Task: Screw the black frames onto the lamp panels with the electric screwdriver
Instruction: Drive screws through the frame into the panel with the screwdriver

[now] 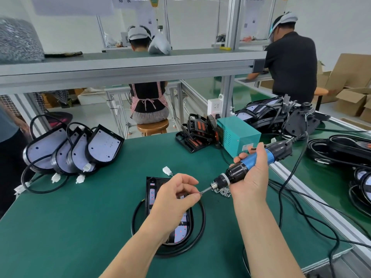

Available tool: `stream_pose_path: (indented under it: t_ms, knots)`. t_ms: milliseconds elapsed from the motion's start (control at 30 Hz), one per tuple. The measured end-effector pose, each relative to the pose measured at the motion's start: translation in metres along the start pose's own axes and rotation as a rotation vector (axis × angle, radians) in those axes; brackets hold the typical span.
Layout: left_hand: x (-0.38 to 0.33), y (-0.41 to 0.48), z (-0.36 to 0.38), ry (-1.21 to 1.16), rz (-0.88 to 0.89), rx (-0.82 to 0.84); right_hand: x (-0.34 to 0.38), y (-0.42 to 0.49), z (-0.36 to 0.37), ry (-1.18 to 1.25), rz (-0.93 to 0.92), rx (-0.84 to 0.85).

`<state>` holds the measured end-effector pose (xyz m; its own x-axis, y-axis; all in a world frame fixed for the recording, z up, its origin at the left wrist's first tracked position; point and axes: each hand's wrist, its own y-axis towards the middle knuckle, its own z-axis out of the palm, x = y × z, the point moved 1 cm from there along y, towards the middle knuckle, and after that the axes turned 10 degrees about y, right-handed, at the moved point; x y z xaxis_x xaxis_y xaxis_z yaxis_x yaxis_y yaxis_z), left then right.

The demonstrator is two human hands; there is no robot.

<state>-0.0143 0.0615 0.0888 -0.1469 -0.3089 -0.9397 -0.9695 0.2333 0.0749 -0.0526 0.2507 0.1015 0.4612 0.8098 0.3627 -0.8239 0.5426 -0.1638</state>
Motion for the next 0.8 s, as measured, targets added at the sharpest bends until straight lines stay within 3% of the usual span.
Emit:
stream_pose_path:
  t_ms: [267, 533, 800]
  knots:
    - [0.001, -0.011, -0.002, 0.104, 0.002, -0.097, -0.006, -0.009, 0.002, -0.066, -0.032, -0.035]
    - [0.001, -0.028, 0.004, 0.373, 0.168, -0.362, -0.019, -0.022, 0.009, -0.182, -0.1, -0.065]
    - [0.009, -0.028, -0.012, 0.553, 0.279, -0.451, -0.037, -0.022, 0.016, -0.187, -0.041, -0.105]
